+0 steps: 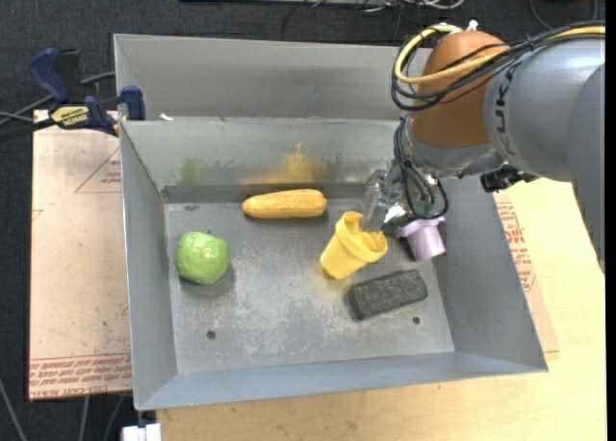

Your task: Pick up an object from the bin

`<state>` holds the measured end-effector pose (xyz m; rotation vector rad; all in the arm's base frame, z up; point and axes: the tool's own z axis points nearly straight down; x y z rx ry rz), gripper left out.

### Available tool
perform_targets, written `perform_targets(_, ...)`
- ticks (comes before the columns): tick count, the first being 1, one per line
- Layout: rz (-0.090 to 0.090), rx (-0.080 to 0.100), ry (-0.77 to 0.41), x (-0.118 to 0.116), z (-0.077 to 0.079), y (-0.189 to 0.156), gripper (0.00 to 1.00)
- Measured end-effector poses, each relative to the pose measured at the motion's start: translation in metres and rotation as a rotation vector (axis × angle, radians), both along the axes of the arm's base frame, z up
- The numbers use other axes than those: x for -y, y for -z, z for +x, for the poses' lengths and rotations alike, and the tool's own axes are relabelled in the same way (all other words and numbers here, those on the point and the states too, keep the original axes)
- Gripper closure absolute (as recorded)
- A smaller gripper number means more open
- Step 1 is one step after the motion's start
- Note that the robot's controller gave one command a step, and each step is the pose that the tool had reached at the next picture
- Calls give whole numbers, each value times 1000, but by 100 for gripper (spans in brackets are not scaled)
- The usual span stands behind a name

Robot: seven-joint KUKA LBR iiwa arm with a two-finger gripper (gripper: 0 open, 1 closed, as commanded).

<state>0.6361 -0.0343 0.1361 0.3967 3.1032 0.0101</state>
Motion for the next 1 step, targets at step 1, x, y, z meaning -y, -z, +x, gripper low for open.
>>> perform_targets(1,0,-1,0,0,0,-8,100)
